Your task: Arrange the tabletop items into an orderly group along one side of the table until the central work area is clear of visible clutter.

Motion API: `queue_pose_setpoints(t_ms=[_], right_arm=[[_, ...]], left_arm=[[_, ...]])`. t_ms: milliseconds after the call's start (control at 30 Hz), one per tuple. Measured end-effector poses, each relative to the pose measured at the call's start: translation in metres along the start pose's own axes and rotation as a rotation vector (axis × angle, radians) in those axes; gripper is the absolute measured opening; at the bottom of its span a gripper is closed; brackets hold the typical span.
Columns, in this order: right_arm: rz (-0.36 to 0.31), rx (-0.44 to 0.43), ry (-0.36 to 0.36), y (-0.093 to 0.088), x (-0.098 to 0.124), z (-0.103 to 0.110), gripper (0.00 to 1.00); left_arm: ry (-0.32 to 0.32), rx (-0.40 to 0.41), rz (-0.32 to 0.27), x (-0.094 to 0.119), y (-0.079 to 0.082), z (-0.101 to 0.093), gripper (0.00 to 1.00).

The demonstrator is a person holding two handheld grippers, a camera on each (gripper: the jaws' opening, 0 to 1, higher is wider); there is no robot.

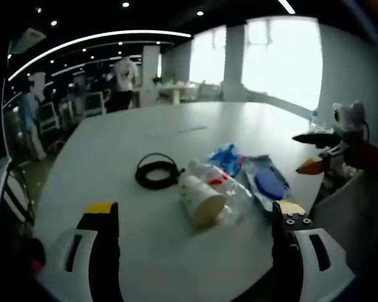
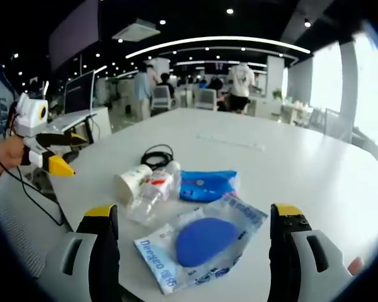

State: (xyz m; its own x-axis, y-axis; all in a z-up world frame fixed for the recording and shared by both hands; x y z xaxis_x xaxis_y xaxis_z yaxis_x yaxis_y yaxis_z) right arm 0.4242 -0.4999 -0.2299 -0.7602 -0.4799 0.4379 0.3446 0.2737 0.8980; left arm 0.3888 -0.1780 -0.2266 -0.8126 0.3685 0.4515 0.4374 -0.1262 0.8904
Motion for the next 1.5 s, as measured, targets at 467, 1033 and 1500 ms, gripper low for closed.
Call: queue_pose_setpoints(t_ms=[467, 1033, 1500], right_arm=[[0.001, -0.001, -0.007, 0.0, 0.0006, -0.0008, 1.0], [0.011, 0.005, 0.005, -0.0007, -0.0016, -0.0003, 1.0], [0.021, 0.001, 0.001, -0.0018, -0.0007, -0.0005, 1.0]], left_arm=[[-0.014, -0.006, 0.004, -0.0021, 0.0008, -0.0021, 0.98], [-0.001, -0.002, 0.008, -0.0016, 0.0005, 0.0001, 0.98], [-0.016, -0.008, 0.029, -0.0039, -0.0014, -0.003, 0.98]])
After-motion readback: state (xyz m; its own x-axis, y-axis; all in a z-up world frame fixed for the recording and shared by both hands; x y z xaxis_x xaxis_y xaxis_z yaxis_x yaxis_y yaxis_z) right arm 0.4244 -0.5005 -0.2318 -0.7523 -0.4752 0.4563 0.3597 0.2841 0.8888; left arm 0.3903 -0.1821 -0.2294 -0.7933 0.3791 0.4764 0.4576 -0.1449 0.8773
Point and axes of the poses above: the point that each gripper's makers call its tool centre point, and the gripper's own axes: x roughly backward along the fingers, z roughly to its left, y roughly out of its top, the point moved 10 cm from there along x, roughly backward along the fingers
